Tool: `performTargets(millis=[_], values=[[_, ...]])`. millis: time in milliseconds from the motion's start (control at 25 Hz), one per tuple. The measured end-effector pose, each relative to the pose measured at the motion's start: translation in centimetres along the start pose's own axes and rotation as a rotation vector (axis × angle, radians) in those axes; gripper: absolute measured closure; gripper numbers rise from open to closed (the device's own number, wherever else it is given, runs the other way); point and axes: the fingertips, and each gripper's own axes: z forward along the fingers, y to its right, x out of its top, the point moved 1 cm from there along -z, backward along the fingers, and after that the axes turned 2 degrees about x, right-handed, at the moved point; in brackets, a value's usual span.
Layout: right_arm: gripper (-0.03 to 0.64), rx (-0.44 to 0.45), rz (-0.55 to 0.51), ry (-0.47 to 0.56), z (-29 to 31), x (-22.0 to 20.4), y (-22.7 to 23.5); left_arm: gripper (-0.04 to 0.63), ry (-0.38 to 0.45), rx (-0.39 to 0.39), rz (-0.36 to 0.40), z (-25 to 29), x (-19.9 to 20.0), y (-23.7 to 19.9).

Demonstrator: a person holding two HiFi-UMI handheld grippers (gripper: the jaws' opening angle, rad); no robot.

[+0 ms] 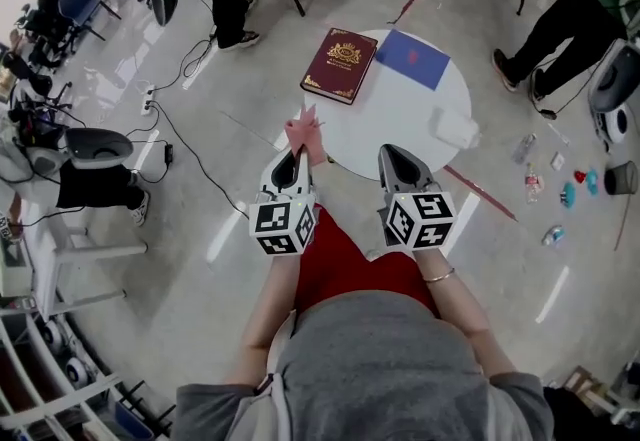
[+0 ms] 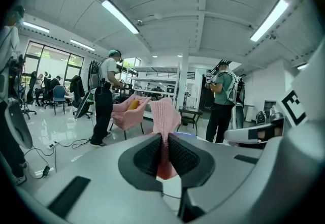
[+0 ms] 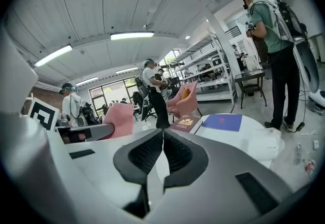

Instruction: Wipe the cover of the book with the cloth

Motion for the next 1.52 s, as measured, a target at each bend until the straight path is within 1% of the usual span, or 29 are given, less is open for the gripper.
performTargets(millis=[200, 480, 640, 760, 960, 1160, 1320, 1520], values=[[0.588, -0.057, 0.005, -0.023, 6.8, 0.7, -1.0, 0.561, -0.036, -0.069, 0.001, 4.9, 1.0, -4.8], [0.588, -0.186, 0.011, -0.029, 16.7, 2.5, -2.8, 0.561, -0.07, -0.182, 0.012, 11.5, 3.6, -12.0], [0.588, -0.256, 0.011, -0.02, 20.4, 3.1, -3.5, 0.561, -0.097, -0.252, 0.02, 14.5, 3.9, -14.9], [0.588, -0.313, 0.008, -0.023, 21.7, 3.2, -3.6, 0.561, -0.115, -0.294, 0.022, 16.2, 4.0, -16.4], [0.588, -0.4, 0.027, -0.053, 22.0, 2.2, -2.8, 0.561, -0.151, -0.336, 0.009, 18.0, 3.0, -17.2], [0.588, -0.454, 0.051, -0.063, 21.8, 1.5, -1.5, 0.561, -0.192, -0.358, 0.009, 19.3, 2.0, -16.8], [0.588, -0.466, 0.064, -0.067, 22.1, 1.5, -0.6, 0.561, -0.204, -0.369, 0.02, 20.0, 2.1, -16.4], [0.588, -0.462, 0.056, -0.064, 22.6, 2.4, 0.9, 0.561, -0.223, -0.386, -0.004, 22.3, 2.7, -15.2]])
